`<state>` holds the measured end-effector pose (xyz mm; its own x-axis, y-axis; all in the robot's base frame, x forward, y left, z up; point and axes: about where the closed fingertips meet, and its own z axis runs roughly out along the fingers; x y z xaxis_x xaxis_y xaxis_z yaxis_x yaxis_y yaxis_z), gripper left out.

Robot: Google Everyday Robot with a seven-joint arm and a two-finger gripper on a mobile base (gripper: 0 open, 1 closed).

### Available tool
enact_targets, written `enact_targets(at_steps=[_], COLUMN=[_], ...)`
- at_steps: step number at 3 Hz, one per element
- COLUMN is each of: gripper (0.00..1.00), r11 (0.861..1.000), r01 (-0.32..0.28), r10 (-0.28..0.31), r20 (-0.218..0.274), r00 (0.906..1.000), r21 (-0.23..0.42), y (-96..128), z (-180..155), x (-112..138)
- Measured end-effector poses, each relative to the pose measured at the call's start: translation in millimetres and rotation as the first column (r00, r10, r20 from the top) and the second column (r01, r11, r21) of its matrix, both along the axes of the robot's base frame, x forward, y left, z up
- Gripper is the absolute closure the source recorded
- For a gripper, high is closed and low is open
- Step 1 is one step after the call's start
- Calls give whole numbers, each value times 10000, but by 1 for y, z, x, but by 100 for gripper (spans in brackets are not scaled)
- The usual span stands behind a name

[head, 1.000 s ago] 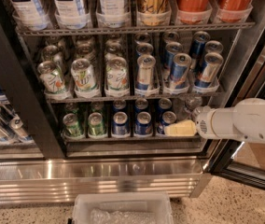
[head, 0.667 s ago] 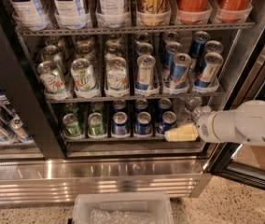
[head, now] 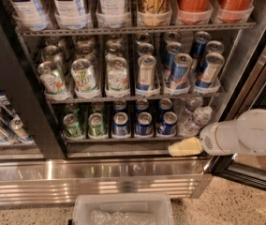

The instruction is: Pick water bottle from bottom shelf of fridge

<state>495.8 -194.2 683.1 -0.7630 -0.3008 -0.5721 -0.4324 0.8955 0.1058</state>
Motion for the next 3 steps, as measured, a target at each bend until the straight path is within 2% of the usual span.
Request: enact_targets(at_steps=[1,2,3], gripper=[0,0,0], r11=[10000,9983,9956], r01=[0,469,715], r10=[0,-477,-733], r20=[0,241,277], r00=[10000,9986,9969], r21=[0,357,604], y=[0,5,8], z=[0,-13,-20], x=[0,2,1])
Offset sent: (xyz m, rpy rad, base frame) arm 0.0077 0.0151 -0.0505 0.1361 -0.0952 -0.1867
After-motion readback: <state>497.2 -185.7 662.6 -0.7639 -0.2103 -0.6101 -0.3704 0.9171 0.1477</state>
